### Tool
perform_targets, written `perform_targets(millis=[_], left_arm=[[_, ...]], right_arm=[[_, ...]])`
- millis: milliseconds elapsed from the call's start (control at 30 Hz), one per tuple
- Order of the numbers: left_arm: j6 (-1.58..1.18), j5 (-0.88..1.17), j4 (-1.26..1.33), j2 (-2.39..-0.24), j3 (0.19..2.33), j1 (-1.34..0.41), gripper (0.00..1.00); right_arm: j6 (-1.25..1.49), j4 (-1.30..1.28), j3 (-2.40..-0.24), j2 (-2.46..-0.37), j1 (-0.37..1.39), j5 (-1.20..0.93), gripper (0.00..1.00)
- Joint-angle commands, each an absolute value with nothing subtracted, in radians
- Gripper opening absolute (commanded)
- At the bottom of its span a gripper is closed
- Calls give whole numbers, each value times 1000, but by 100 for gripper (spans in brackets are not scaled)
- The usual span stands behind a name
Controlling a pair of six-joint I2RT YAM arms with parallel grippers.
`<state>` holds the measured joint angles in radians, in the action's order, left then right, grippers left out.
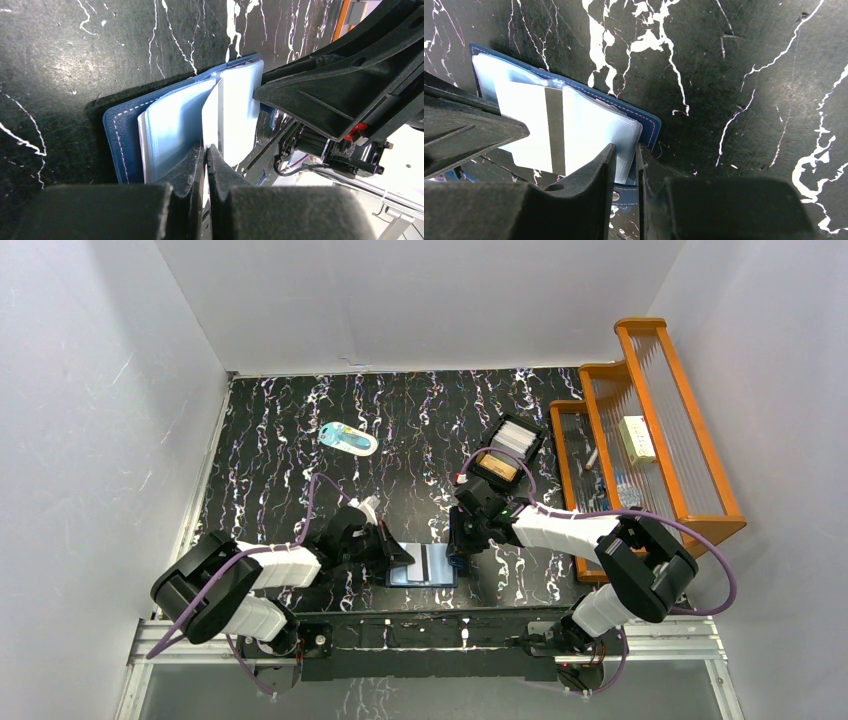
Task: Put the credit cards into the card holder
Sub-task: Insert the credit card into the card holder.
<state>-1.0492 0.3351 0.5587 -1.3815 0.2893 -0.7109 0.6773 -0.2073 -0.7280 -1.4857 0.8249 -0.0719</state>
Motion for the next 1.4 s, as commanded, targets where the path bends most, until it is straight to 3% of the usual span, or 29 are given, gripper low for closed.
perform_targets(millis=[0, 500, 967, 1000, 1033, 1233, 1367], left_arm=[[-1030, 340, 491, -1377, 259, -728, 0], [-1028, 342, 459, -1418, 296, -762, 0], [-1012, 256, 381, -1435, 380, -764, 0], [-1012, 256, 375, -1439, 387, -766, 3], [-1014, 257, 367, -1442, 392, -767, 13], [-1016, 229, 252, -1383, 424, -778, 40], [-1011, 207, 197, -1333, 432, -783, 49]], right_arm=[[682, -206, -721, -1505, 836, -38, 29], [682, -214, -727, -1497, 836, -23, 29], [685, -296, -746, -1397, 835, 31, 35], [686, -295, -743, -1392, 834, 32, 36], [687, -297, -740, -1388, 834, 31, 36], [703, -297, -707, -1359, 833, 33, 34], [707, -299, -692, -1351, 833, 32, 32]])
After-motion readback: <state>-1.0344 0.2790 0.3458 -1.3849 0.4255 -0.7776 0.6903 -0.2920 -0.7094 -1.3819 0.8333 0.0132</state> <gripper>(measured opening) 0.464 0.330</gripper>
